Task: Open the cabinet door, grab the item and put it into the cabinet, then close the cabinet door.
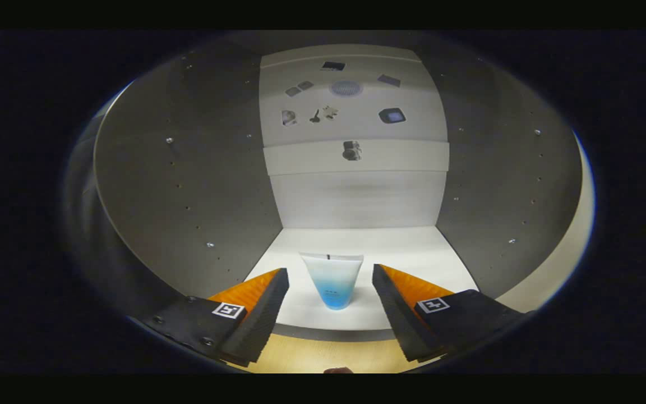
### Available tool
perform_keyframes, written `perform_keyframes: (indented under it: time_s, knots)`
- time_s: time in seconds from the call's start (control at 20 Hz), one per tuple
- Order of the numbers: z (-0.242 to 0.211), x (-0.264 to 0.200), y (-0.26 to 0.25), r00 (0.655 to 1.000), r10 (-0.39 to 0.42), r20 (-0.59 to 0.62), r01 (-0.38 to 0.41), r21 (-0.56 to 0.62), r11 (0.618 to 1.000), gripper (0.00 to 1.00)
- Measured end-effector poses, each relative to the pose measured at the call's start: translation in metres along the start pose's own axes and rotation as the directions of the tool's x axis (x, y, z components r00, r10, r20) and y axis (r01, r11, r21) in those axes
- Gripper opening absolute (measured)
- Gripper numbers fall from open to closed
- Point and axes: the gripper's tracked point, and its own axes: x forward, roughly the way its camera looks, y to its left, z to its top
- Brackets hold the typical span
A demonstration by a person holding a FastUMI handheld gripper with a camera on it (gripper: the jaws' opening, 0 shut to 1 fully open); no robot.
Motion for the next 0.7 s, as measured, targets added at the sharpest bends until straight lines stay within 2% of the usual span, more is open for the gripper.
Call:
perform_keyframes:
  time_s: [0.25, 0.55, 0.7]
  knots:
    - [0.016, -0.078, 0.032, 0.990, 0.061, 0.127, -0.057, -0.030, 0.998, 0.96]
    - [0.017, -0.196, 0.064, 0.952, 0.180, 0.246, -0.165, -0.081, 0.983, 0.96]
    - [0.008, -0.256, 0.065, 0.936, 0.210, 0.283, -0.187, -0.107, 0.977, 0.96]
